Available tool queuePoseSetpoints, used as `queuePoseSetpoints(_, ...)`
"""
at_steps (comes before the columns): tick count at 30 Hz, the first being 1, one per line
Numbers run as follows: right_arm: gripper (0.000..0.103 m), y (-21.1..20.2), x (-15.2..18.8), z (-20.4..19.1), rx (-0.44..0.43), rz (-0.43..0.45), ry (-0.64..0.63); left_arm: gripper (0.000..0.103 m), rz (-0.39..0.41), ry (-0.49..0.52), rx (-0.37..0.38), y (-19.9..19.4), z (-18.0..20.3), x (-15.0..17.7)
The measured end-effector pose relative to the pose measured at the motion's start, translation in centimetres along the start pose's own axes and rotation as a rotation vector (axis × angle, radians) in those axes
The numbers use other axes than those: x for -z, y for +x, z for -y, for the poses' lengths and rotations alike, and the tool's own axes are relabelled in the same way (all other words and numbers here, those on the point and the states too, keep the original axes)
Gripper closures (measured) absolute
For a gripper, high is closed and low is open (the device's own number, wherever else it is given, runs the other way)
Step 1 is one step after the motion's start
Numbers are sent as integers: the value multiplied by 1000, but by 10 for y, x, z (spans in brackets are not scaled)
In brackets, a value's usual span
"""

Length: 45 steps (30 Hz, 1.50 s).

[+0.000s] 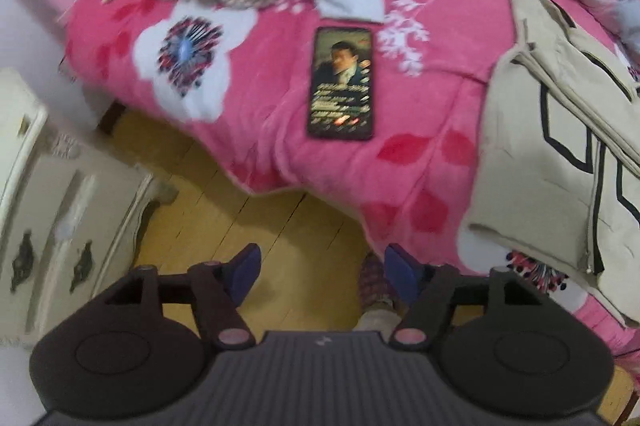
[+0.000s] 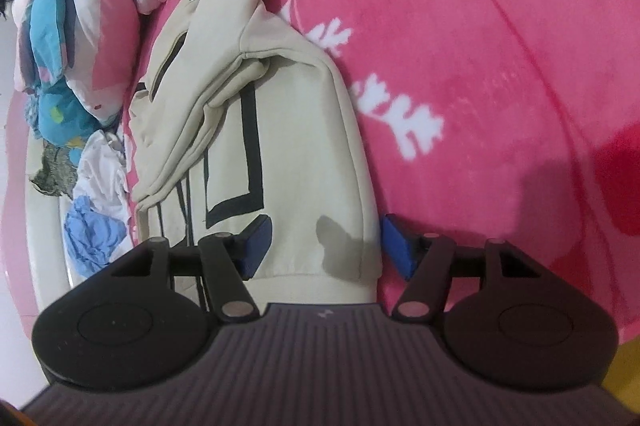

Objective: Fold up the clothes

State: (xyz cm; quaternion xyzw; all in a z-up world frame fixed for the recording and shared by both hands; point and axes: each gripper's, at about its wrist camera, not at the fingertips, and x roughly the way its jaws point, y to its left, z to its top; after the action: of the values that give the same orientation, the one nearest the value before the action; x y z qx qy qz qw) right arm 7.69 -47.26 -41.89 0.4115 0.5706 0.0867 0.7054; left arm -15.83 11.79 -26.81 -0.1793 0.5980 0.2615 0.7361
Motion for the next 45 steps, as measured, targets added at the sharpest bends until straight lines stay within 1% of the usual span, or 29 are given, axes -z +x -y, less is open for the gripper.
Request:
queuePoseSetpoints(2, 43, 1, 1, -1, 6, -7, -10, 27, 17, -32, 57, 16, 6, 0)
queuePoseSetpoints(6, 41, 4, 2, -2, 17, -20, -31, 27, 24, -68, 262, 81, 49, -18)
queuePoseSetpoints(8, 41, 5, 0, -6, 24, -24, -49, 28, 14, -43, 355, 111, 77, -30)
queuePoseSetpoints(9, 41, 6, -1, -9, 26, -26, -59, 29, 15, -25, 381, 121, 88, -33)
queuePoseSetpoints(12, 41, 8, -7, -15, 25, -18, -82, 30, 16, 15, 421, 138, 109, -43)
queuePoseSetpoints(18, 39, 22, -19, -15, -5, -13, -76, 32, -28, 85, 429, 159, 125, -48)
queuePoseSetpoints(20, 39, 22, -16, -12, -27, -14, -67, 38, -30, 113, 427, 159, 130, -45)
queuePoseSetpoints(22, 39, 22, -7, -8, -53, -34, -50, 50, -41, 132, 431, 159, 133, -41)
queuePoseSetpoints(23, 40, 21, -1, -6, -66, -50, -41, 53, -51, 136, 437, 158, 133, -39)
queuePoseSetpoints(24, 40, 21, 6, -4, -72, -66, -38, 61, -60, 142, 439, 157, 134, -37)
queuePoseSetpoints(25, 42, 21, 14, -2, -78, -84, -33, 63, -69, 147, 441, 156, 135, -36)
queuePoseSetpoints(26, 45, 23, 22, 0, -85, -112, -24, 65, -71, 163, 433, 155, 137, -35)
queuePoseSetpoints(27, 49, 25, 29, 2, -93, -137, -15, 69, -78, 171, 434, 154, 139, -35)
queuePoseSetpoints(28, 50, 27, 36, 3, -98, -153, -12, 70, -85, 175, 436, 154, 140, -35)
queuePoseSetpoints(30, 56, 30, 47, 3, -106, -170, -11, 70, -95, 202, 422, 154, 144, -35)
queuePoseSetpoints(31, 57, 31, 49, 4, -112, -175, -4, 70, -98, 221, 411, 155, 147, -35)
queuePoseSetpoints(35, 74, 37, 55, 6, -127, -225, 11, 71, -110, 309, 361, 152, 159, -35)
queuePoseSetpoints(36, 76, 39, 56, 6, -128, -245, 9, 74, -113, 326, 349, 151, 161, -35)
queuePoseSetpoints(37, 76, 41, 57, 5, -128, -266, 5, 79, -116, 337, 341, 149, 163, -35)
queuePoseSetpoints(38, 79, 44, 59, 3, -127, -289, -5, 82, -119, 347, 333, 147, 166, -35)
queuePoseSetpoints(39, 84, 46, 61, 0, -126, -309, -16, 91, -121, 358, 325, 145, 168, -36)
queuePoseSetpoints(41, 93, 47, 64, -7, -132, -336, -49, 94, -120, 376, 311, 139, 172, -37)
queuePoseSetpoints(42, 96, 44, 64, -12, -149, -332, -69, 94, -119, 381, 311, 135, 173, -38)
queuePoseSetpoints(44, 97, 36, 61, -24, -186, -313, -105, 94, -114, 367, 344, 123, 172, -44)
queuePoseSetpoints(45, 98, 30, 59, -32, -203, -294, -121, 95, -111, 345, 372, 116, 169, -49)
